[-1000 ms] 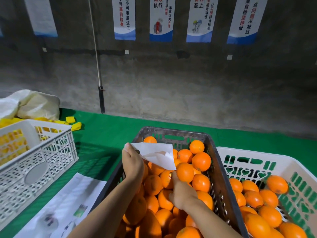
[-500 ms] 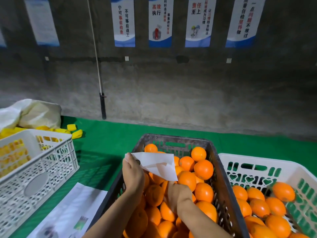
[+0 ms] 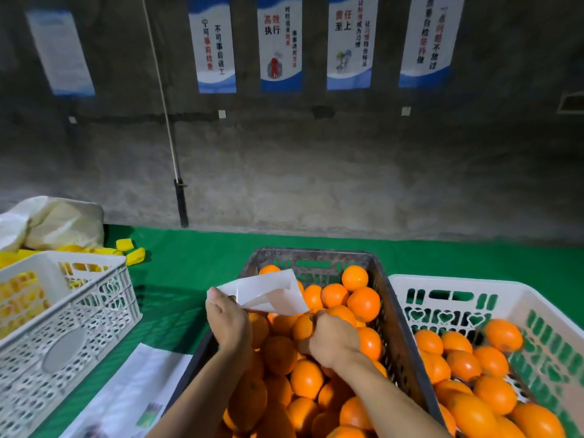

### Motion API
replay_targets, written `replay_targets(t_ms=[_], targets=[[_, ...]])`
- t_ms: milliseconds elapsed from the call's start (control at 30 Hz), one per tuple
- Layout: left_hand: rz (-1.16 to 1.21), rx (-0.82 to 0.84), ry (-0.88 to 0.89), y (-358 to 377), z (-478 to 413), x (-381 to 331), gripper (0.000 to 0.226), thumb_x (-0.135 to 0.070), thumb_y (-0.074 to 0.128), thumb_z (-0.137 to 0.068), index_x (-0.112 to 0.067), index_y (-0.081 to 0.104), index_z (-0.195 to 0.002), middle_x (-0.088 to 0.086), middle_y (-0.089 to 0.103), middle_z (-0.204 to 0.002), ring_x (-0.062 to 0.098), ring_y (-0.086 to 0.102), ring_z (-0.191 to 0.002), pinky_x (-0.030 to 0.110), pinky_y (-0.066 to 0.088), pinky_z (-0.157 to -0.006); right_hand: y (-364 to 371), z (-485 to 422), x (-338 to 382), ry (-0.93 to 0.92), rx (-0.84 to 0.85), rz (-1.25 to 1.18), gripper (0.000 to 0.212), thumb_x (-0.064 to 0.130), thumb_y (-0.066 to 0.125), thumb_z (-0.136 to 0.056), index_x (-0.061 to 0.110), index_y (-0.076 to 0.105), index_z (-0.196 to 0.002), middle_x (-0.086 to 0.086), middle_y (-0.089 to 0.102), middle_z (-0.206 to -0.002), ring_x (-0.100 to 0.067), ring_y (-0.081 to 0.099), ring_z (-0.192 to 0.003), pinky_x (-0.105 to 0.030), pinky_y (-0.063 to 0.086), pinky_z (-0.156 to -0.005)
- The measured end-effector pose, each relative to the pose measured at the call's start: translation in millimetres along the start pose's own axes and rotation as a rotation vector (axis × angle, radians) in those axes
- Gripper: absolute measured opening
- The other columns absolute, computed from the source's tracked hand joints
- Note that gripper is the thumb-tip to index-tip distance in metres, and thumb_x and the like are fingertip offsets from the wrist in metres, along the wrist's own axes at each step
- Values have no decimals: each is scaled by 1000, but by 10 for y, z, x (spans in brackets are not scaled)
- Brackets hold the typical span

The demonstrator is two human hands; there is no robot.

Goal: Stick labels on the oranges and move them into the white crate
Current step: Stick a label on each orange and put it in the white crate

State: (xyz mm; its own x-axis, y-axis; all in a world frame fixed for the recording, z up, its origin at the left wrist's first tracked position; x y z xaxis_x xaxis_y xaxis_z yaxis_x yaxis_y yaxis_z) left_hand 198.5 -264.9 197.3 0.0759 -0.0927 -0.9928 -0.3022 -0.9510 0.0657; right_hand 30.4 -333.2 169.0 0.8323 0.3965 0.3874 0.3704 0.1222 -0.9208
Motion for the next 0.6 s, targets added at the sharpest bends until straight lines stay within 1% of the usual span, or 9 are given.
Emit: replay_targets(t_ms=[67, 133, 233, 333, 400, 433, 467, 500, 600], targets=[[0, 4, 13, 4, 7, 12, 40, -32, 22, -107, -16, 35, -73, 2, 38, -74, 18, 38, -76, 38, 30, -73, -61, 45, 44, 118, -133, -261, 50, 72, 59, -68, 24, 55, -84, 2, 64, -71, -18, 60, -63, -33, 42, -50], [-4, -3, 59, 3, 7, 10, 42, -34, 21, -106, -12, 38, -75, 4, 41, -75, 20, 40, -75, 40, 33, -71, -157, 65, 91, 230, -332, -624, 57, 77, 56, -71, 24, 55, -91, -1, 68, -72, -24, 66, -66, -38, 49, -56], [-65, -25, 84, 12, -13, 12, 40, -26, 23, -105, -4, 37, -75, 22, 44, -78, 42, 48, -81, 48, 37, -72, -327, 38, 62, 350, -610, -1224, 68, 71, 50, -83, 4, 59, -84, -14, 62, -54, -26, 62, -51, -38, 52, -52], [-70, -6, 90, 21, 1, -14, 38, -20, 24, -106, 2, 39, -80, 32, 51, -91, 48, 50, -100, 53, 39, -81, -442, 4, -113, 468, -595, -1683, 77, 74, 40, -84, 2, 54, -61, -14, 51, -44, -27, 52, -46, -30, 43, -48], [-67, 32, 118, 35, 49, -28, 44, -25, 23, -107, 7, 44, -85, 30, 54, -92, 45, 53, -97, 53, 41, -83, -494, -3, -209, 501, -472, -1992, 77, 79, 38, -86, 6, 60, -71, -11, 55, -57, -29, 57, -62, -32, 47, -59], [-61, 46, 134, 48, 70, -28, 47, -30, 23, -107, 5, 45, -84, 26, 54, -86, 41, 55, -89, 51, 42, -77, -519, -13, -242, 499, -431, -2097, 83, 80, 36, -86, 2, 66, -94, -15, 62, -76, -33, 63, -82, -39, 51, -76], [-52, 56, 151, 59, 92, -28, 47, -34, 22, -106, -2, 42, -78, 18, 51, -77, 34, 52, -77, 46, 39, -67, -536, -15, -262, 505, -399, -2161, 93, 81, 34, -87, -2, 61, -118, -19, 64, -100, -38, 61, -106, -44, 47, -97], [-52, 65, 160, 66, 108, -25, 46, -38, 21, -106, -9, 39, -74, 10, 47, -70, 26, 48, -68, 39, 35, -58, -551, -4, -272, 512, -375, -2210, 99, 82, 31, -87, -5, 55, -129, -22, 62, -120, -39, 55, -122, -46, 38, -110], [-68, 87, 151, 70, 107, -24, 44, -42, 22, -105, -15, 38, -73, 3, 45, -67, 17, 42, -61, 33, 30, -52, -582, 31, -251, 528, -397, -2285, 100, 85, 25, -87, -4, 60, -119, -23, 60, -133, -36, 54, -121, -43, 32, -114]])
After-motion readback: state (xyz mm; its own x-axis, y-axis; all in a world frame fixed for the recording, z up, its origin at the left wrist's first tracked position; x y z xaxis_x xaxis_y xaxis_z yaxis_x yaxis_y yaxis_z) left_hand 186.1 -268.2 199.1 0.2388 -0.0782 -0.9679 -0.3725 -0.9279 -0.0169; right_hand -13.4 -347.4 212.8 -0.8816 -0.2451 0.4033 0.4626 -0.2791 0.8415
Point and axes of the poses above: each hand's wrist, its own z-axis away from the middle knuckle, its own y-axis out of the palm, x = y × z, the point moved 1 cm from there along -z, towards the middle knuckle
